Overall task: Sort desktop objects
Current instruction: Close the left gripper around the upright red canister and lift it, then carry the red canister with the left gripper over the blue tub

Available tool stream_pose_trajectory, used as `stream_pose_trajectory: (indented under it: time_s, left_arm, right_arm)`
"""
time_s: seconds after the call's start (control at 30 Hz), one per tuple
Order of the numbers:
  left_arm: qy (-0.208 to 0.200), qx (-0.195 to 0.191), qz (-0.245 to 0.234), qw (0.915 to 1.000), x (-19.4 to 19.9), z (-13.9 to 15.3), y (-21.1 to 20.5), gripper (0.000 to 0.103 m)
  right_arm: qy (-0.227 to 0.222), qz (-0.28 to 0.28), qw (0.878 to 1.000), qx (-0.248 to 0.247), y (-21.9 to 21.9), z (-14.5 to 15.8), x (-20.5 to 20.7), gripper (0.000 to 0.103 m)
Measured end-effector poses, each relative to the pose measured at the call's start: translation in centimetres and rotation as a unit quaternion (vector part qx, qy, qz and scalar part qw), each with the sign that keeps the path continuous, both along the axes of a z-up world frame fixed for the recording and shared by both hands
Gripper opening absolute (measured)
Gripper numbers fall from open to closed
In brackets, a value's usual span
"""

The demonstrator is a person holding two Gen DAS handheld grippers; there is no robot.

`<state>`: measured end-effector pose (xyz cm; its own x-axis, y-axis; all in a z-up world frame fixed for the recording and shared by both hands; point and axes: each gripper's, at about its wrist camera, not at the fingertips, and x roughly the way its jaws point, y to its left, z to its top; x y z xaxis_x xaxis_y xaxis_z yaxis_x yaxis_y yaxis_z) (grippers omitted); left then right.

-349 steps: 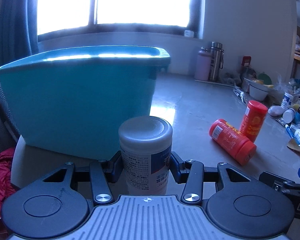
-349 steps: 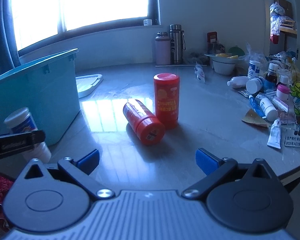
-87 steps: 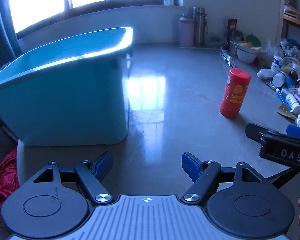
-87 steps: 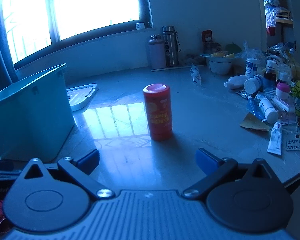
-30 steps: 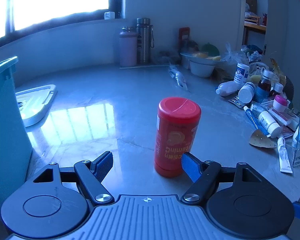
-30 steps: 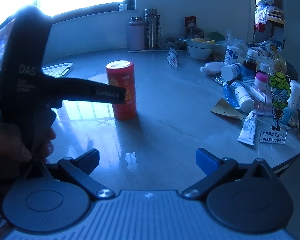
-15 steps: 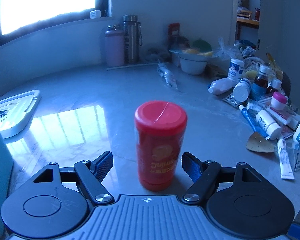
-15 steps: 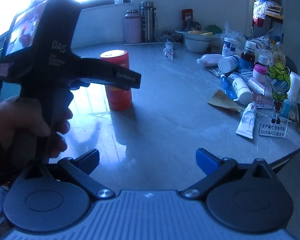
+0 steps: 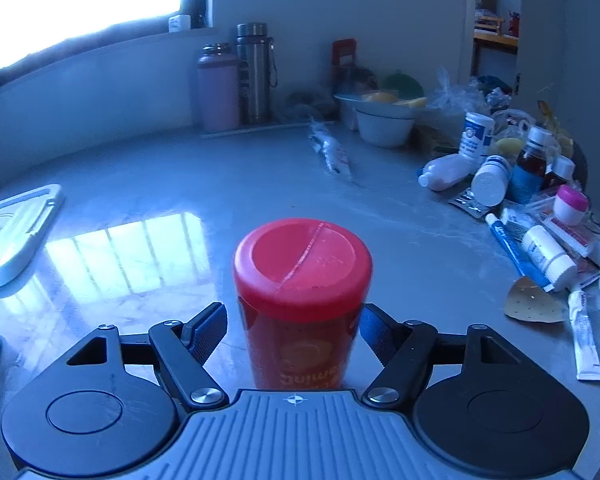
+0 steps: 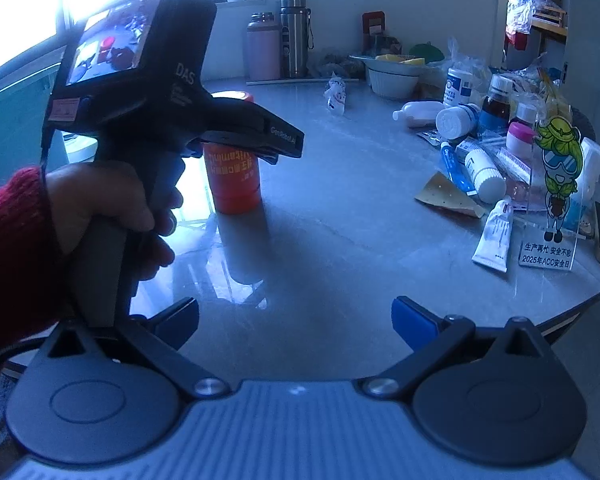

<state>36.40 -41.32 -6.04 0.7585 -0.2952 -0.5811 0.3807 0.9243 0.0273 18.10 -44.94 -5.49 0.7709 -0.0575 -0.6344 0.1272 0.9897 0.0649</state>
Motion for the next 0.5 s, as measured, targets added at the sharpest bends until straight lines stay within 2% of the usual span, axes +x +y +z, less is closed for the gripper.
stream_pose_trajectory:
  time_s: [0.03,0.5]
  left_arm:
    - [0.0,0.004,-0.003,1.0,-0.04,-0.08,-0.1,0.05]
    - [0.011,-0.005,0.001,0.9999,-0.58,0.32,0.76,0.05]
  right_arm:
    - [0.001,0.001,1.0,0.0,0.03,-0.03,0.0,0.103]
    - [-0.002,0.007,1.0,0.002,0.35,0.22,-0.29,0.103]
